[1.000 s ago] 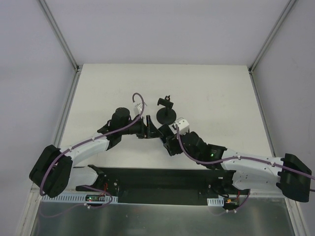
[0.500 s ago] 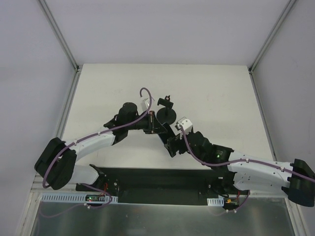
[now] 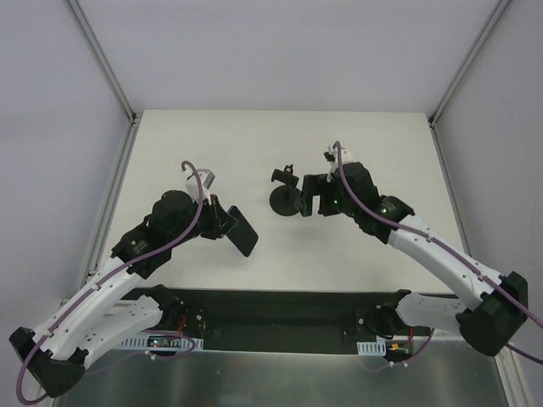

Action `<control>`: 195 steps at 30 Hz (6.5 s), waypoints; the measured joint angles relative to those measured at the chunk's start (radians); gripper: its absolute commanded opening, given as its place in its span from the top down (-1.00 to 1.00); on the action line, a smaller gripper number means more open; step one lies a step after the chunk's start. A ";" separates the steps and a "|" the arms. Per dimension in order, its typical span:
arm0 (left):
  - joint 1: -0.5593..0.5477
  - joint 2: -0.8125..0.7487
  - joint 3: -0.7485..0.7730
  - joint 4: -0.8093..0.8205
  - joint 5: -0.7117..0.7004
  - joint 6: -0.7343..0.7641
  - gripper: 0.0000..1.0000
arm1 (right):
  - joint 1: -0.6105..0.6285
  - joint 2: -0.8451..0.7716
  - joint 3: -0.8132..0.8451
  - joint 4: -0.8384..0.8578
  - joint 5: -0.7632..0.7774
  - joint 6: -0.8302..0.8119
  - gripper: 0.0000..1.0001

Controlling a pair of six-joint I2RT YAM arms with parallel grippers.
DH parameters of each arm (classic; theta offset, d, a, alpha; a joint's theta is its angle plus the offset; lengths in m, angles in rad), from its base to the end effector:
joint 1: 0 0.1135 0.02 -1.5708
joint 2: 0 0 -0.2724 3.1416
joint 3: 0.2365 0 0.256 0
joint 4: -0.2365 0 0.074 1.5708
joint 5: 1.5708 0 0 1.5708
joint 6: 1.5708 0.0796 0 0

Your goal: Place the phone on the phone stand

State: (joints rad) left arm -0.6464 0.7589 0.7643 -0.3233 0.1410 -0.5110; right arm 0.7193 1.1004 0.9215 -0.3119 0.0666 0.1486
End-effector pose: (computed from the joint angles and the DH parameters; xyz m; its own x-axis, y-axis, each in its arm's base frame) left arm 0.1657 -0.1391 0.3145 -0.5614 -0.1830 -0.8071 0.4911 0.7113 -0.5029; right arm 0.2197 0.1854 0.2987 -0.4415 -0.1903 -0.8769 -0.5540 0.8266 0.0996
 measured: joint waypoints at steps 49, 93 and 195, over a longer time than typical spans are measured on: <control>0.000 0.118 0.207 -0.057 0.345 0.293 1.00 | 0.031 0.457 0.447 -0.209 0.021 -0.208 0.99; 0.040 0.785 0.658 -0.139 0.918 0.903 1.00 | -0.058 0.411 0.415 -0.340 -0.484 -0.506 0.99; 0.236 0.241 0.255 0.258 0.129 0.347 -0.72 | 0.128 0.309 0.209 0.234 -0.111 -0.453 -0.99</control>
State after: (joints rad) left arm -0.4107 0.9997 1.0191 -0.0650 0.2699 -0.1638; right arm 0.8474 1.4090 1.1309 -0.0780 -0.0441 -0.3042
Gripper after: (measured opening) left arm 0.862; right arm 0.994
